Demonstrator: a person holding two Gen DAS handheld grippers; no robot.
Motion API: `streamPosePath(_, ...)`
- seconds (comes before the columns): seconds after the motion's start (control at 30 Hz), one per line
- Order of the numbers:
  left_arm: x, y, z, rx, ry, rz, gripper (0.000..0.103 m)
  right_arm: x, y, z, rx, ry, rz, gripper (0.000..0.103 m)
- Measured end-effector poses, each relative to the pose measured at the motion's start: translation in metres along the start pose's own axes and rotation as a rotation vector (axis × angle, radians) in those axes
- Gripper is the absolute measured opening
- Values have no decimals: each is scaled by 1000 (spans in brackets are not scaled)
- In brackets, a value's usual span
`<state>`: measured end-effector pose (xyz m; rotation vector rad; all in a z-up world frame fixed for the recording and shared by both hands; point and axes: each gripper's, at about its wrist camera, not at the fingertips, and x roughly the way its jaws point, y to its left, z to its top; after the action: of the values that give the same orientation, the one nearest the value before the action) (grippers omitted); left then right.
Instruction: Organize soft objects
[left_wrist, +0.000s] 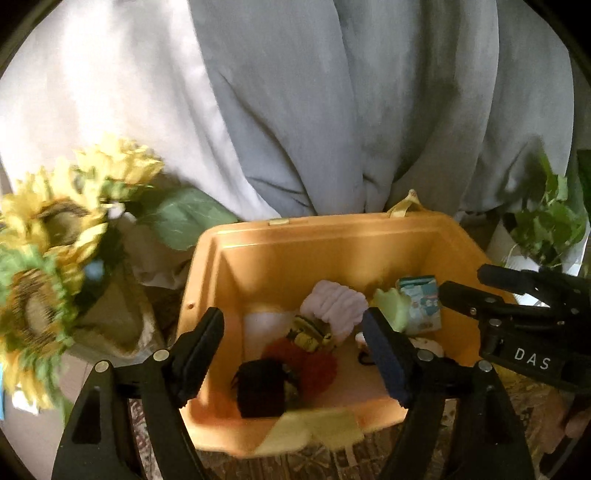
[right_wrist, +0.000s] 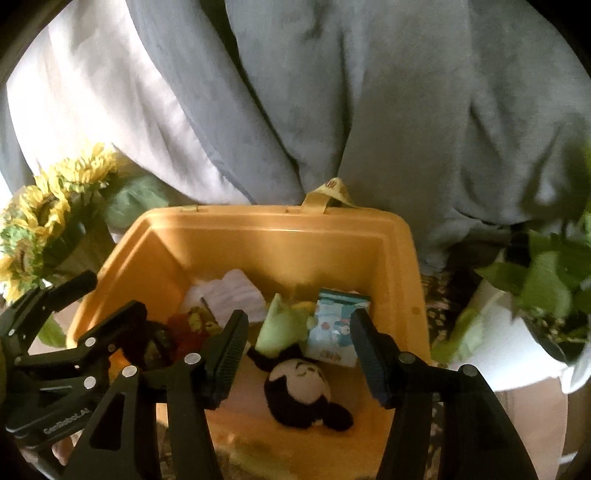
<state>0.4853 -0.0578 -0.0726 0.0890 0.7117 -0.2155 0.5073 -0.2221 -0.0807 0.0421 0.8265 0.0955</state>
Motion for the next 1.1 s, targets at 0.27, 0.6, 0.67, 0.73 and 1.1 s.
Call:
streamPosePath(0.27,-64,5,-14,-43,-69,37,90,-63,18,-15,6,-115,-78,73)
streamPosePath(0.6,-149,13,-44,7,-199,38,103,-148,44,-60,48,-247,-139,82)
streamPosePath(0.67,-162,14,-50,14,-215,37,103,-159,50,-69,59,-263,-150,82)
streamPosePath(0.73,-173,16,-56,19,-228,41,103,-172,56,-79,69,-278,-167,82)
streamPosePath(1.1,-239,14,-96,54,-294,51,103,-232,77,-135,125,-339,-215,85)
